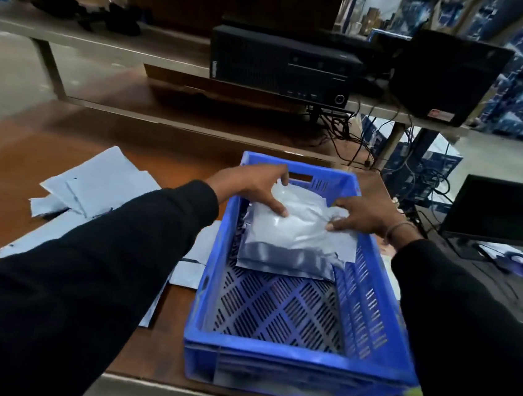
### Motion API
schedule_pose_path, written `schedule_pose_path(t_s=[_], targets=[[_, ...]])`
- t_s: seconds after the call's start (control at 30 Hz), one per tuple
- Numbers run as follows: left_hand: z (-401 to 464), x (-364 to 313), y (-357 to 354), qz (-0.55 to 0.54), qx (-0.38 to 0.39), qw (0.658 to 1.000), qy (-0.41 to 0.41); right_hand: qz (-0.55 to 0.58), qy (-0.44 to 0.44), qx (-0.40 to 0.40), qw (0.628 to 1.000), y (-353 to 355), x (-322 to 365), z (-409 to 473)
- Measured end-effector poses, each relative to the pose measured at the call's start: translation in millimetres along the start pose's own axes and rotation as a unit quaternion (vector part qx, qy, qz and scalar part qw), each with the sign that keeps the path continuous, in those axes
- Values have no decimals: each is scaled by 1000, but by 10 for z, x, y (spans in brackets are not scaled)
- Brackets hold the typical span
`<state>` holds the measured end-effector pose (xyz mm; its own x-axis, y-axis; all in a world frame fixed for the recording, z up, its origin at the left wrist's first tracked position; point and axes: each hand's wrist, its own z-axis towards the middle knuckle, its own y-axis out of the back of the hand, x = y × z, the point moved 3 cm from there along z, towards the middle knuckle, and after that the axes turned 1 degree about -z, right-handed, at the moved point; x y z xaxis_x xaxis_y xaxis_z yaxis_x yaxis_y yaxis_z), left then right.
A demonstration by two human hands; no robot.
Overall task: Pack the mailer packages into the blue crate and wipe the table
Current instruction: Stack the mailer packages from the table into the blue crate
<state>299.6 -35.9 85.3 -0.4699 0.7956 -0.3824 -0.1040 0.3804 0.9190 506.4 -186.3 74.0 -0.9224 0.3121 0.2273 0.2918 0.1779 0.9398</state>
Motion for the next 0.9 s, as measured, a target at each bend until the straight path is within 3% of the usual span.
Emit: schedule_pose_path(t_s=[0.17,0.33,0.5,0.6,0.67,0.73,0.8,0.9], targets=[[105,65,-434,85,3,996,3,-35,-36,55,997,-372,33,267],[84,-21,-657,251,14,967,-51,-49,-68,59,995,-614,-13,468],[49,-30,-853,335,64,938,-69,-78,-85,-42,992,-691,22,498],[106,-53,-863,321,53,944,-54,-224,-57,-152,961,-679,103,418],[152,-61,-839,321,44,945,-46,-298,-32,-184,936,-654,200,380],[200,-58,-824,348,30,936,-47,-273,-1,-164,948,-663,246,400],[229,-58,-820,377,12,924,-54,-182,1,-79,980,-714,259,424],[259,-73,-842,397,1,917,-47,-122,-12,4,992,-774,249,378]])
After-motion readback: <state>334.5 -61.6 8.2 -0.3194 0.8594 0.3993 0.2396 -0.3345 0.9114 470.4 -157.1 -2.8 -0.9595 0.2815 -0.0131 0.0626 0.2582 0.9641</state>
